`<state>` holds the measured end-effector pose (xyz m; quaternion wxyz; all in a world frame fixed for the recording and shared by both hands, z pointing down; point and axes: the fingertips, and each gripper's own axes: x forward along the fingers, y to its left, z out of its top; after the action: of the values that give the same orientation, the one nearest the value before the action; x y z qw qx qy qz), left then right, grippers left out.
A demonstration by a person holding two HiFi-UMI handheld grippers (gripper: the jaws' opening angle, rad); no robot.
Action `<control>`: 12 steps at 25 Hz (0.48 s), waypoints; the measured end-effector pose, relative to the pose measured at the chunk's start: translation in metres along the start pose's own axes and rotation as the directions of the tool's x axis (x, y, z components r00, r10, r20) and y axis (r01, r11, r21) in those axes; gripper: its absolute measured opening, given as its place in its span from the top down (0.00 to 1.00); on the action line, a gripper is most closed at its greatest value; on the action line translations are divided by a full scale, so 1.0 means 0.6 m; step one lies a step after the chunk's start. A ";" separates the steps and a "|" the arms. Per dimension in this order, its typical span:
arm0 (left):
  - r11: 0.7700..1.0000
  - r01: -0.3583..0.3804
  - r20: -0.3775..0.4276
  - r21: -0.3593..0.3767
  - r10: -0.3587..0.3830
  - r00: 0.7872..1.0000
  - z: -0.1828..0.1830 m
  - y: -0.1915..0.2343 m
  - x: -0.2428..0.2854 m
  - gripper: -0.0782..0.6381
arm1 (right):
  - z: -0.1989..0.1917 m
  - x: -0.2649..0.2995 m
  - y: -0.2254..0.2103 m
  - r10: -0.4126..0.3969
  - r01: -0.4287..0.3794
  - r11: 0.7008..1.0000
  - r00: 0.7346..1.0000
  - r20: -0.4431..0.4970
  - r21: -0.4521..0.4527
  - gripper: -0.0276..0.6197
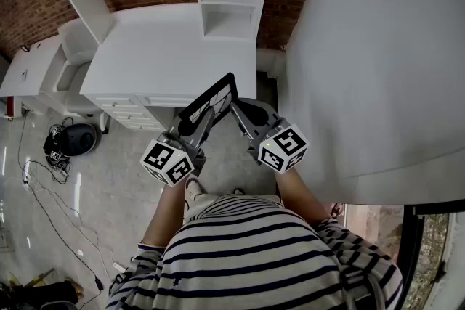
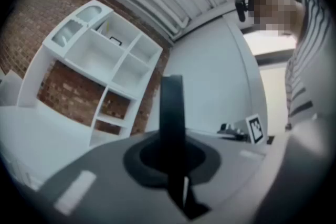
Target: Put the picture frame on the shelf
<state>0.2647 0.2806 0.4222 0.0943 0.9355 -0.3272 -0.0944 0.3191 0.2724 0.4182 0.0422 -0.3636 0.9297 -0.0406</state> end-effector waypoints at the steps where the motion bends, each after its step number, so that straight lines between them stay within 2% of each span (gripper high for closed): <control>1: 1.000 -0.002 -0.002 0.003 0.002 1.000 -0.001 -0.002 0.000 0.87 | -0.001 -0.003 0.001 0.002 -0.002 1.000 1.000 0.000 0.000 0.95; 12: 1.000 -0.018 -0.007 0.002 0.018 1.000 -0.004 0.000 -0.003 0.87 | -0.005 0.000 0.004 0.017 -0.017 1.000 1.000 -0.011 0.005 0.95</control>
<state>0.2638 0.2822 0.4247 0.0956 0.9328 -0.3356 -0.0900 0.3173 0.2742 0.4207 0.0384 -0.3553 0.9329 -0.0442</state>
